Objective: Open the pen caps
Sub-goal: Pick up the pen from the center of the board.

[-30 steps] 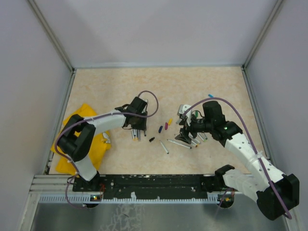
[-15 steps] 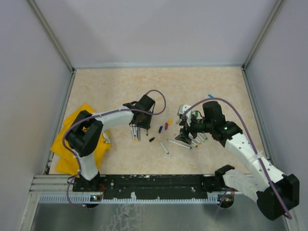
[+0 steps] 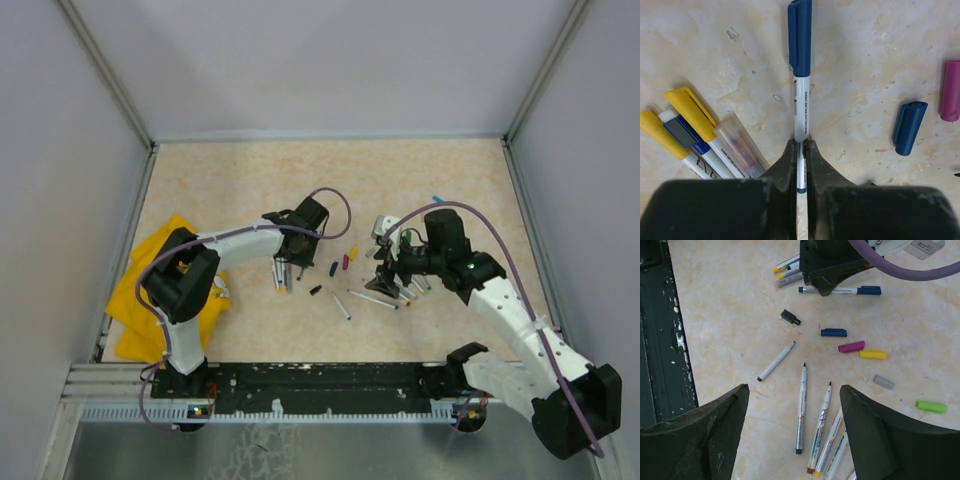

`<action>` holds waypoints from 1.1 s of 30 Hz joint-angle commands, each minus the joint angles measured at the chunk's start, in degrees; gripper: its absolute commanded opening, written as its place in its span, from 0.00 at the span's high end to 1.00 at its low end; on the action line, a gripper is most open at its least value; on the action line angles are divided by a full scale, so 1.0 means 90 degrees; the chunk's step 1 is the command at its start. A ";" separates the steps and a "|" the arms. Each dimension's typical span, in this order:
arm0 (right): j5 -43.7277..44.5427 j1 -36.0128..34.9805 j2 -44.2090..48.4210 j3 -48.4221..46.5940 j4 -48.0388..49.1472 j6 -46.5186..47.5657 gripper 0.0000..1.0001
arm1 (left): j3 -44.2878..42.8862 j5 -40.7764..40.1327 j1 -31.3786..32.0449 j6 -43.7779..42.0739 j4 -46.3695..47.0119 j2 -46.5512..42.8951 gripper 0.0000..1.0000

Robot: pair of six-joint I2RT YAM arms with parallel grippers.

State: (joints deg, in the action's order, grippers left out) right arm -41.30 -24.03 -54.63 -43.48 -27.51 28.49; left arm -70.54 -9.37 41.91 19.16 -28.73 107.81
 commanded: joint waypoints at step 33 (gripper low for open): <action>-0.0646 0.0092 0.0132 0.0054 0.0298 -0.0147 0.26 | 0.1240 0.0628 -0.0143 0.0304 0.1544 -0.1428 1.00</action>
State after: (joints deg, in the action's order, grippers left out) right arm -45.45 -23.81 -53.65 -43.48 -27.44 27.83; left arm -60.99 -5.50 41.08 20.84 -18.68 97.82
